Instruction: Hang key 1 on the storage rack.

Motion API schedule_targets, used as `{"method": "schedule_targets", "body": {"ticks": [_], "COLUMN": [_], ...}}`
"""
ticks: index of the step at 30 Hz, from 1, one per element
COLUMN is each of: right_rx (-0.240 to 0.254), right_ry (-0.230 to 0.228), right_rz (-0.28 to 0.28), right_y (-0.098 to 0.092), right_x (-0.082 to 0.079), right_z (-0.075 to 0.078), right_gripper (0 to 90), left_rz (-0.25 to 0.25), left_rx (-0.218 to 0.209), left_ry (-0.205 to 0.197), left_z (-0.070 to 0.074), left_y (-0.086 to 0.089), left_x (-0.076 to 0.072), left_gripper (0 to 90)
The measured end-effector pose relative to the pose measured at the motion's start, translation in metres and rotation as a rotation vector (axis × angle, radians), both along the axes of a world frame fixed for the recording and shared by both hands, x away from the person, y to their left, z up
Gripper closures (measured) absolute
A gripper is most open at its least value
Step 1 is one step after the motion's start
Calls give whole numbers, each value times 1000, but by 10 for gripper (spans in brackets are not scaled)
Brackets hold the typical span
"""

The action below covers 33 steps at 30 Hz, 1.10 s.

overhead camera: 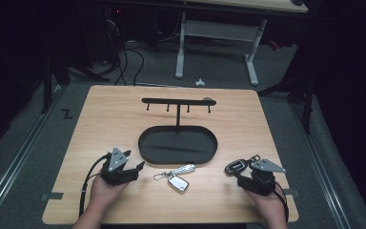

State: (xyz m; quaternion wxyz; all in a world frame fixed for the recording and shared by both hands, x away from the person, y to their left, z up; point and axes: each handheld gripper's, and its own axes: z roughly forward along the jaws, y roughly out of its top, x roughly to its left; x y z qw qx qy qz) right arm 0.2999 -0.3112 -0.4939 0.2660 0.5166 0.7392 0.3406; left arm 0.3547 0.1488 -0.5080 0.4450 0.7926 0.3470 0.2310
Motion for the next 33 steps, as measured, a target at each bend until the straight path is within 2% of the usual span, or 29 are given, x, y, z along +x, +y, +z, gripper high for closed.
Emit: {"method": "schedule_targets", "body": {"ticks": [3,7,11,14,22,25,29,33], "right_rx": [3,17,31,27,-47,-56,-62,-111], "right_ry": [20,70,86,118,242,302,356,407], "right_rz": [-15,-13,-16,-18,19,21,27,27], "right_y": [-2,-2,-5,-8,-10,-8,-5,-1], "right_x": [-1,-2,-3,-3,-1,4,8,14], "right_z": [3,5,8,8,2,0,0,2], "right_gripper": [343,342,340,335,317,305,292,276], "left_rz": [7,-1,-7,-13,-19,-21,-27,-35], "left_rx": [0,16,10,12,12,9,7,0], "left_ry": [4,8,16,18,21,20,16,19], "left_z": [0,-3,-4,-4,-5,-5,-4,-5], "left_y": [1,-1,-1,-1,-3,-2,-3,-3], "left_x": [1,1,1,1,1,1,0,1], "left_gripper": [327,325,324,325,326,326,326,329]}}
